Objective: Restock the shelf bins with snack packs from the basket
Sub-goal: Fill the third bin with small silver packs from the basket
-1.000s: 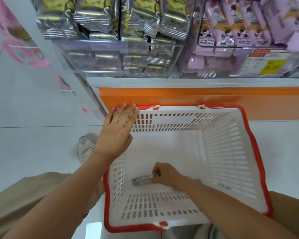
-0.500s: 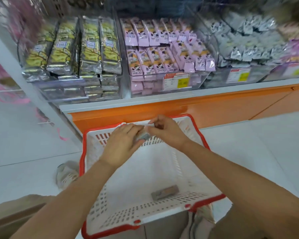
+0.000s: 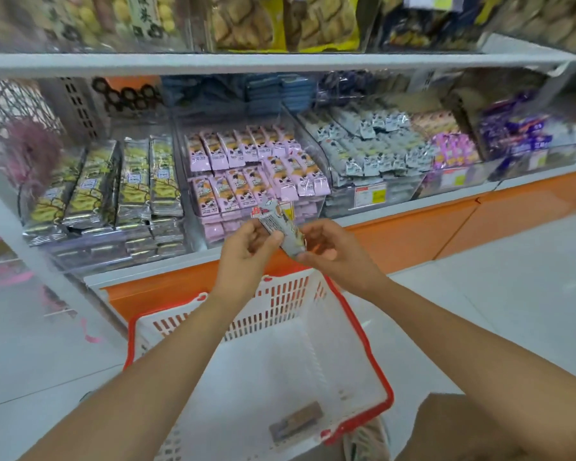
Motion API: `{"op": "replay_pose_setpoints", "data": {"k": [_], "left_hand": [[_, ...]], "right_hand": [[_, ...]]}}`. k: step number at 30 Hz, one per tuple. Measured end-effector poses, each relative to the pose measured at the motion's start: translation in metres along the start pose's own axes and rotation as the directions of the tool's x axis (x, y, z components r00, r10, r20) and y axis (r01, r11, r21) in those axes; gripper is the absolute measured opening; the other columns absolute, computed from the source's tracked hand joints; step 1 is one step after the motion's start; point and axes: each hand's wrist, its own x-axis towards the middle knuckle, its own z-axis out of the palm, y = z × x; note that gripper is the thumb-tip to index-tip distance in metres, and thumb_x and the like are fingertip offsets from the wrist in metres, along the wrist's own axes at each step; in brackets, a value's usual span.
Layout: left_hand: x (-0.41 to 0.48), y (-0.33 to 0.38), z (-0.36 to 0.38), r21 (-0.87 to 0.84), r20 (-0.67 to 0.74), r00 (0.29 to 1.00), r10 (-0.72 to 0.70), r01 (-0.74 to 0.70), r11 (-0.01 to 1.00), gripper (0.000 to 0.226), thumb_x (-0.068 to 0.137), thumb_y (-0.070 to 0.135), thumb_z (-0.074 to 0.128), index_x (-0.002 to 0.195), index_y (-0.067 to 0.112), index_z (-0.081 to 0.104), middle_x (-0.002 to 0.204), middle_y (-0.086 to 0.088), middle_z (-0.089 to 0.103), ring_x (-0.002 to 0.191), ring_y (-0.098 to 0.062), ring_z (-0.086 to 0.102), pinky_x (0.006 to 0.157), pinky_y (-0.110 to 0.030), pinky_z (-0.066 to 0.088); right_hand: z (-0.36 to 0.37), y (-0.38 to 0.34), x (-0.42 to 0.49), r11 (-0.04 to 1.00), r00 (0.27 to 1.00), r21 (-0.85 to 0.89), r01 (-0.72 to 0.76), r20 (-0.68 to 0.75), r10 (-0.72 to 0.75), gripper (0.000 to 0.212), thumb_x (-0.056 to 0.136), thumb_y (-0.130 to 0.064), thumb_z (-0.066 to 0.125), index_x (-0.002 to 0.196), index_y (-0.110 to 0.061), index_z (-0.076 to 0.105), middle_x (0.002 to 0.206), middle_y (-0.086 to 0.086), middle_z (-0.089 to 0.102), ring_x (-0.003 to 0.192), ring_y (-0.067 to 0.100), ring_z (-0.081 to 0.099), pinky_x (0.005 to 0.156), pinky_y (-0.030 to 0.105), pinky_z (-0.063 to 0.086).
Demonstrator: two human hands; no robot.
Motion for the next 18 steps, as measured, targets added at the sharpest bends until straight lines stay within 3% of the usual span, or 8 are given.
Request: {"op": "replay_pose_setpoints", "data": {"k": [3,4,6,8,10,13,18], "left_hand": [[0.020,0.007,0.003,0.278,-0.025,0.988,0.153,-0.140,0.950,0.034,0.099,0.026,0.058,0.132,0.019,0.055,0.128,0.006,0.062,0.117,-0.002,0.054,0.101,-0.020,0.043],[0.029,0.006,0.000,0.439,-0.019,0.971,0.238,-0.206,0.874,0.037,0.101,0.029,0.055,0.137,0.021,0.052,0.135,0.005,0.057,0.126,-0.008,0.048,0.106,-0.025,0.036],[0.044,0.000,-0.010,0.716,0.072,0.926,0.372,-0.308,0.627,0.042,0.100,0.031,0.049,0.141,0.020,0.049,0.143,-0.001,0.051,0.137,-0.019,0.038,0.114,-0.035,0.022],[0.054,-0.010,-0.018,0.848,0.175,0.924,0.340,-0.317,0.425,0.050,0.099,0.030,0.051,0.147,0.017,0.043,0.151,-0.005,0.044,0.143,-0.025,0.031,0.119,-0.041,0.012],[0.057,-0.021,-0.023,0.902,0.203,0.940,0.276,-0.289,0.319,0.056,0.098,0.032,0.050,0.150,0.014,0.038,0.153,-0.008,0.041,0.143,-0.027,0.032,0.119,-0.042,0.008],[0.057,-0.030,-0.027,0.927,0.224,0.941,0.254,-0.286,0.241,0.062,0.092,0.036,0.041,0.149,0.010,0.040,0.148,-0.010,0.047,0.139,-0.028,0.040,0.118,-0.042,0.014],[0.059,-0.033,-0.025,0.926,0.219,0.942,0.254,-0.282,0.250,0.063,0.091,0.035,0.036,0.148,0.010,0.042,0.148,-0.008,0.048,0.139,-0.026,0.041,0.117,-0.044,0.020]], "right_hand": [[-0.032,-0.013,0.011,0.998,0.989,-0.017,0.065,-0.130,-0.067,0.032,0.084,-0.011,0.075,0.106,-0.028,0.059,0.092,-0.006,0.063,0.082,0.005,0.058,0.073,0.017,0.046],[-0.045,-0.017,0.018,0.996,0.980,-0.038,0.078,-0.182,-0.084,0.030,0.085,-0.011,0.074,0.106,-0.026,0.059,0.091,-0.004,0.062,0.081,0.007,0.057,0.072,0.017,0.046],[-0.069,-0.021,0.038,0.993,0.950,-0.099,0.067,-0.296,-0.094,0.027,0.086,-0.014,0.073,0.106,-0.023,0.058,0.087,-0.003,0.059,0.078,0.008,0.056,0.072,0.020,0.047],[-0.091,-0.020,0.064,0.984,0.910,-0.178,0.015,-0.406,-0.088,0.025,0.085,-0.018,0.073,0.106,-0.020,0.059,0.082,-0.004,0.056,0.075,0.010,0.054,0.071,0.026,0.050],[-0.107,-0.016,0.092,0.960,0.874,-0.273,-0.057,-0.479,-0.084,0.025,0.086,-0.023,0.072,0.107,-0.016,0.060,0.078,-0.004,0.053,0.072,0.013,0.053,0.072,0.037,0.052],[-0.122,-0.011,0.130,0.904,0.850,-0.393,-0.171,-0.523,-0.066,0.027,0.088,-0.028,0.069,0.110,-0.016,0.058,0.073,-0.001,0.054,0.069,0.019,0.055,0.070,0.044,0.053],[-0.123,0.003,0.173,0.795,0.864,-0.556,-0.244,-0.497,-0.083,0.029,0.091,-0.027,0.065,0.116,-0.016,0.057,0.077,0.013,0.060,0.066,0.028,0.056,0.060,0.042,0.047]]}}
